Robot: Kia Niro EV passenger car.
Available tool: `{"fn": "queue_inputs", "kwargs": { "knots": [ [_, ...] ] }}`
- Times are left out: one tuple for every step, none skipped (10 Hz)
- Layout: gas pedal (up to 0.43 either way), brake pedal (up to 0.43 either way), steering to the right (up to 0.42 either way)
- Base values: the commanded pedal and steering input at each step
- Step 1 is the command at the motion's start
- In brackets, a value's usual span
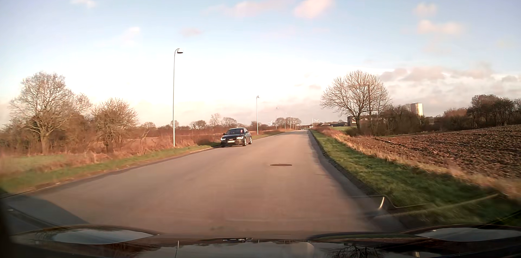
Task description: Follow the waypoints while adhering to traffic rules and regulations
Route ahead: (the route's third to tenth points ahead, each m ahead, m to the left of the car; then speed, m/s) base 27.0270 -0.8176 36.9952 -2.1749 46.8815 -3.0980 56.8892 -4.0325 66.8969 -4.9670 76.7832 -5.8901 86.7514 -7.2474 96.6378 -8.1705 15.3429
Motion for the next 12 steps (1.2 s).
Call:
{"fn": "queue_inputs", "kwargs": {
  "knots": [
    [0.197,0.000,0.021],
    [0.189,0.000,0.021],
    [0.169,0.000,0.021],
    [0.169,0.000,0.021],
    [0.169,0.000,0.021],
    [0.169,0.000,0.021],
    [0.169,0.000,0.021],
    [0.169,0.000,0.021],
    [0.169,0.000,0.020],
    [0.169,0.000,0.019],
    [0.169,0.000,0.018],
    [0.169,0.000,0.016]
  ]
}}
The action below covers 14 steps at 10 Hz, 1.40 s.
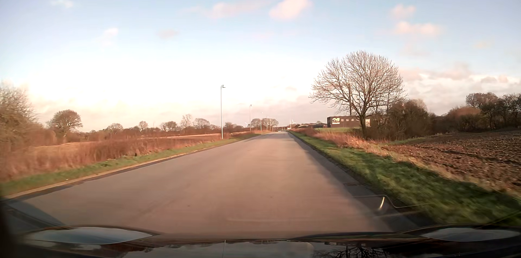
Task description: Follow the waypoints while adhering to traffic rules and regulations
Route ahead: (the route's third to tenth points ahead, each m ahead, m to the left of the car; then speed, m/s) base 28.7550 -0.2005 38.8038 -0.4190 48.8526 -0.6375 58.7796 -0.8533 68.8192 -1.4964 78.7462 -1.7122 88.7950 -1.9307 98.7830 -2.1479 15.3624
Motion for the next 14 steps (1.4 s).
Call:
{"fn": "queue_inputs", "kwargs": {
  "knots": [
    [0.177,0.000,0.013],
    [0.189,0.000,0.009],
    [0.189,0.000,0.007],
    [0.189,0.000,0.007],
    [0.189,0.000,0.007],
    [0.189,0.000,0.007],
    [0.189,0.000,0.007],
    [0.189,0.000,0.007],
    [0.189,0.000,0.006],
    [0.189,0.000,0.004],
    [0.189,0.000,0.001],
    [0.189,0.000,0.001],
    [0.189,0.000,0.001],
    [0.189,0.000,0.001]
  ]
}}
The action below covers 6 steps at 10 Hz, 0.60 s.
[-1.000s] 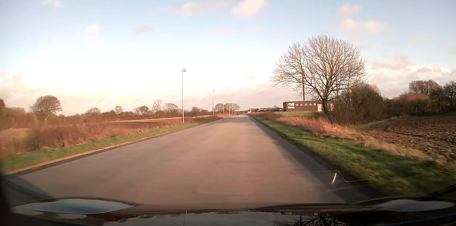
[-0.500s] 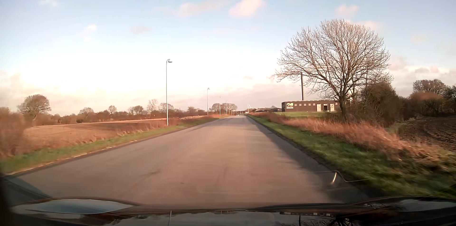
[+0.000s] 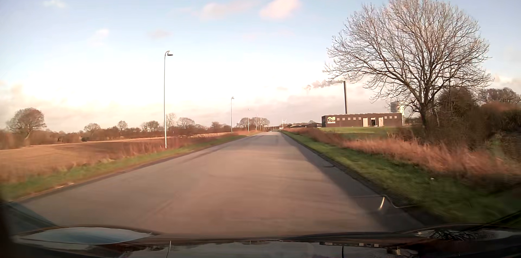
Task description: Follow the waypoints while adhering to traffic rules and regulations
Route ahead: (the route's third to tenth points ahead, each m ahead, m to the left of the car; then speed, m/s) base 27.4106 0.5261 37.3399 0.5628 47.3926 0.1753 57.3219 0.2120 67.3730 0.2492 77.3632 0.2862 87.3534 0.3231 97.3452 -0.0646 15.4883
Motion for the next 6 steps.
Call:
{"fn": "queue_inputs", "kwargs": {
  "knots": [
    [0.189,0.000,0.001],
    [0.189,0.000,0.001],
    [0.189,0.000,0.001],
    [0.189,0.000,0.001],
    [0.189,0.000,0.001],
    [0.189,0.000,0.001]
  ]
}}
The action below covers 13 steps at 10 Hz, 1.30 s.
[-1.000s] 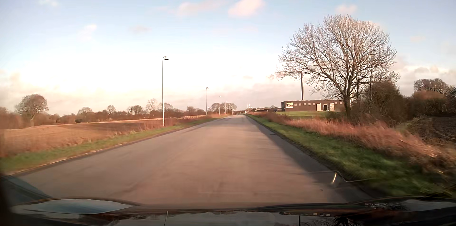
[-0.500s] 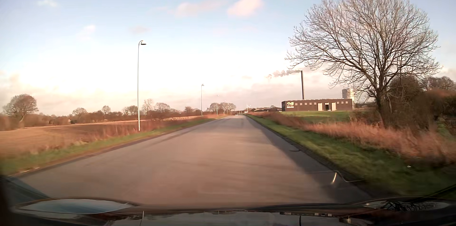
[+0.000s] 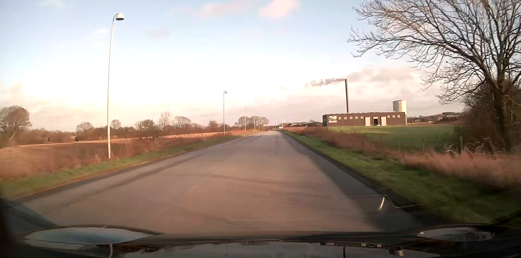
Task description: Follow the waypoints while adhering to traffic rules and regulations
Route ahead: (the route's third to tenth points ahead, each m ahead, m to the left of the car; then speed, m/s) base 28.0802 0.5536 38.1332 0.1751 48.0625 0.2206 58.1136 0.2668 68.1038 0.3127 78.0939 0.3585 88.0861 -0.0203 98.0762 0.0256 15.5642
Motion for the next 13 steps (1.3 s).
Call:
{"fn": "queue_inputs", "kwargs": {
  "knots": [
    [0.189,0.000,0.001],
    [0.189,0.000,0.001],
    [0.189,0.000,0.001],
    [0.189,0.000,0.001],
    [0.189,0.000,0.004],
    [0.189,0.000,0.006],
    [0.189,0.000,0.005],
    [0.189,0.000,0.004],
    [0.189,0.000,0.003],
    [0.189,0.000,0.003],
    [0.197,0.000,0.003],
    [0.197,0.000,0.003],
    [0.197,0.000,0.003]
  ]
}}
